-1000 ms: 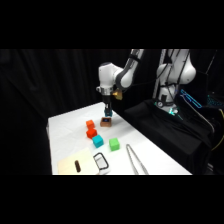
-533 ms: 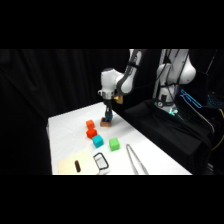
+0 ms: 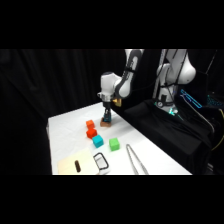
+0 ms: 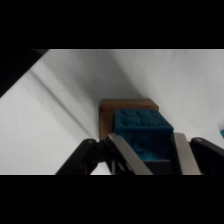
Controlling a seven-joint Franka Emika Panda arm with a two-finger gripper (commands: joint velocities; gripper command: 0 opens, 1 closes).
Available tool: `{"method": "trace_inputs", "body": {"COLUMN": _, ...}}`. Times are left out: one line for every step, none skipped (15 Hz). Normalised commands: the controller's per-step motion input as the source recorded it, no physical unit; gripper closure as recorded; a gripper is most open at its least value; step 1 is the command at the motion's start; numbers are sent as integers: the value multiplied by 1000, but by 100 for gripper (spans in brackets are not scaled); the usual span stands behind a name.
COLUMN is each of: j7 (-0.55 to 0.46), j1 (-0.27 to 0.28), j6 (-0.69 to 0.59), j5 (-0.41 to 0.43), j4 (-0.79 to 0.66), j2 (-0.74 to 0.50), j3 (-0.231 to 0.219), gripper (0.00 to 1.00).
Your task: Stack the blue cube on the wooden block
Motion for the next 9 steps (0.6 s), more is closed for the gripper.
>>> {"method": "trace_inputs", "body": {"j7": -162, "j1": -33, "j6": 178, "j5": 139, "j4": 141, "j2": 151, "j3": 43, "gripper": 75}}
{"method": "trace_inputs", "body": {"j7": -164, "j1": -33, "j6": 154, "j5": 139, "j4": 138, "j2": 140, "j3": 47, "gripper": 75}}
{"method": "trace_inputs", "body": {"j7": -147, "j1": -20, "j6": 142, "j5": 122, "j4": 132, "j2": 133, "j3": 33, "gripper": 75}}
{"method": "trace_inputs", "body": {"j7": -151, "j1": -21, "j6": 123, "j5": 121, "j4": 120, "j2": 122, "j3": 33, "gripper": 75}}
{"method": "trace_inputs", "body": {"j7": -141, "j1": -11, "j6": 101, "j5": 107, "j4": 105, "j2": 107, "j3": 20, "gripper": 75}}
{"method": "trace_inputs", "body": {"j7": -135, "j1": -3, "j6": 87, "j5": 92, "j4": 88, "j2": 93, "j3": 6, "gripper": 75}}
{"method": "trace_inputs", "body": {"j7": -141, "j1": -7, "j6": 77, "j5": 93, "j4": 76, "j2": 81, "j3": 7, "gripper": 75}}
{"method": "trace_inputs", "body": {"j7": -151, "j1": -13, "j6": 57, "j5": 94, "j4": 63, "j2": 64, "j3": 11, "gripper": 75}}
{"method": "trace_inputs", "body": {"j7": -159, "j1": -11, "j6": 18, "j5": 80, "j4": 51, "j2": 44, "j3": 3, "gripper": 75}}
